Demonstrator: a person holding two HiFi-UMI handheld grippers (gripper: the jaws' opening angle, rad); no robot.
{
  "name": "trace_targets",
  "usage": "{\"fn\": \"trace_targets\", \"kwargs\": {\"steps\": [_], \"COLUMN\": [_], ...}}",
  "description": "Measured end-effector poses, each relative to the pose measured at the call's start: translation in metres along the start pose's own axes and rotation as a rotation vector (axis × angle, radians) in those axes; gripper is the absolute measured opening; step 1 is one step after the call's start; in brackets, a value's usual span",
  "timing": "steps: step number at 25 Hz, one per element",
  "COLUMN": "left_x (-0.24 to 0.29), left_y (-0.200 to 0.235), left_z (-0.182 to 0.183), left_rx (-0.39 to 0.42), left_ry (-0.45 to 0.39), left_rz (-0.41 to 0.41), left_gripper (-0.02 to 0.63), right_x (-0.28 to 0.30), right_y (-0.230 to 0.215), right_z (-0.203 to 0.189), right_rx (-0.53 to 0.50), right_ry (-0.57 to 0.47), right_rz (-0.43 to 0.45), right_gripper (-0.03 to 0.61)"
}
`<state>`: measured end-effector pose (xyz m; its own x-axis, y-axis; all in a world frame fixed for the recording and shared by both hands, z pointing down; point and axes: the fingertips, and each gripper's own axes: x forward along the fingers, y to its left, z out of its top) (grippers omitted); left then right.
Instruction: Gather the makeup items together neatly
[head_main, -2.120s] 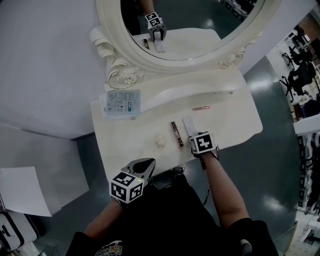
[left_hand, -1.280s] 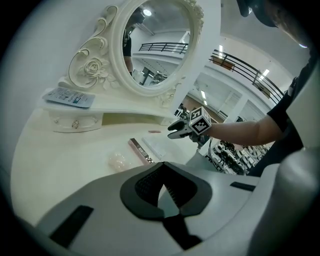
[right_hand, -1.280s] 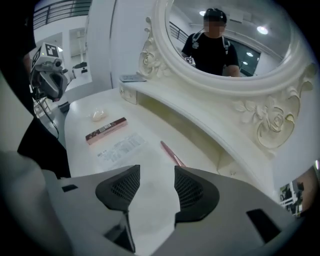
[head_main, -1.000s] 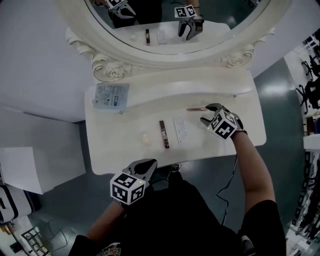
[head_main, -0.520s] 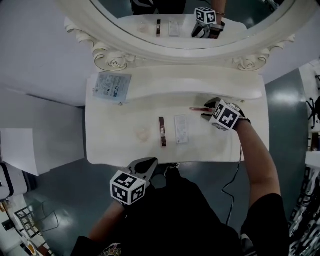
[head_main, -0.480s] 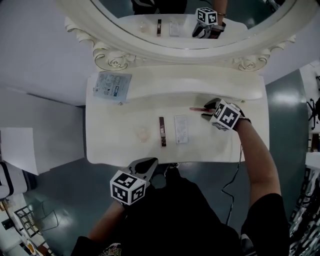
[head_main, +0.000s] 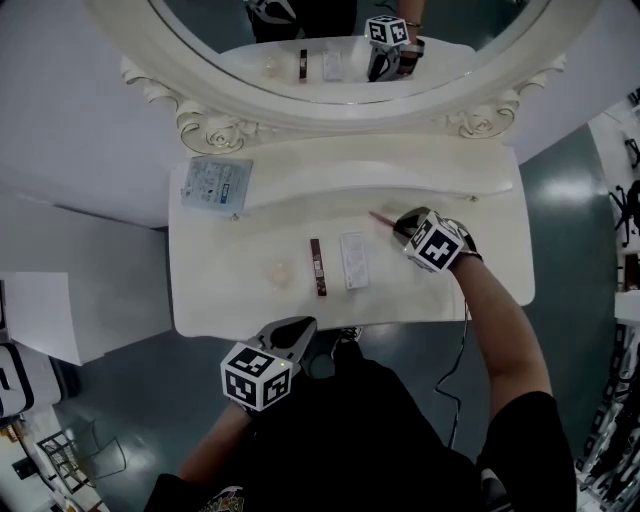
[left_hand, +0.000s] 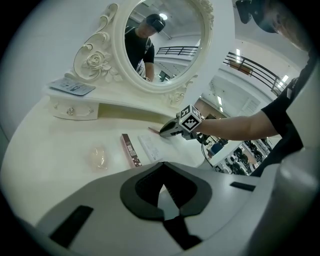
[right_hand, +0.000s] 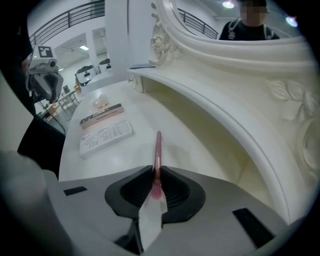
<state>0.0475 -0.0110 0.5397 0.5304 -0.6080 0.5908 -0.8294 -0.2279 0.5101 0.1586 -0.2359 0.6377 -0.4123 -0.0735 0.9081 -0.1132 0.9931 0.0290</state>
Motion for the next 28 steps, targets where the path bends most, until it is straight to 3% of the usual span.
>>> {"fn": "trace_targets", "kwargs": {"steps": [6,10,13,19,28], "left_x": [-0.007,-0.013,-0.019,-0.034,-0.058], "left_y": [0.002,0.004,0.005,0.016,0.04], "left_z": [0.003,0.006,0.006,0.004,-0.001], "left_rx": [0.04,0.076,0.104,0.138,0.138], "left_ry": [0.007,0.016,0.027,0.043,0.055], "left_rz": [-0.045,-0.087,-0.118,-0.156,-0.158], "left_gripper": [0.009,0.009,0.009,0.009,0.009], "right_x": [-0.019,-0.03,-0.031,-0.036,-0.032], "right_y": [0.017,0.045,0.06,0.076,0.074], "right_z": [-0.011,-0.025,-0.038,-0.051,-0.05], "right_rx": [0.293,0.528,0.647,0.813,0.932], "right_ry": [-0.035,-0.057,-0.068,-0.049,-0.031], "right_rz": [-0.184,-0.252,-0.29,-0.379,-0.422], "right_gripper": [0.072,0.072,0.072,0.072,0.072]}}
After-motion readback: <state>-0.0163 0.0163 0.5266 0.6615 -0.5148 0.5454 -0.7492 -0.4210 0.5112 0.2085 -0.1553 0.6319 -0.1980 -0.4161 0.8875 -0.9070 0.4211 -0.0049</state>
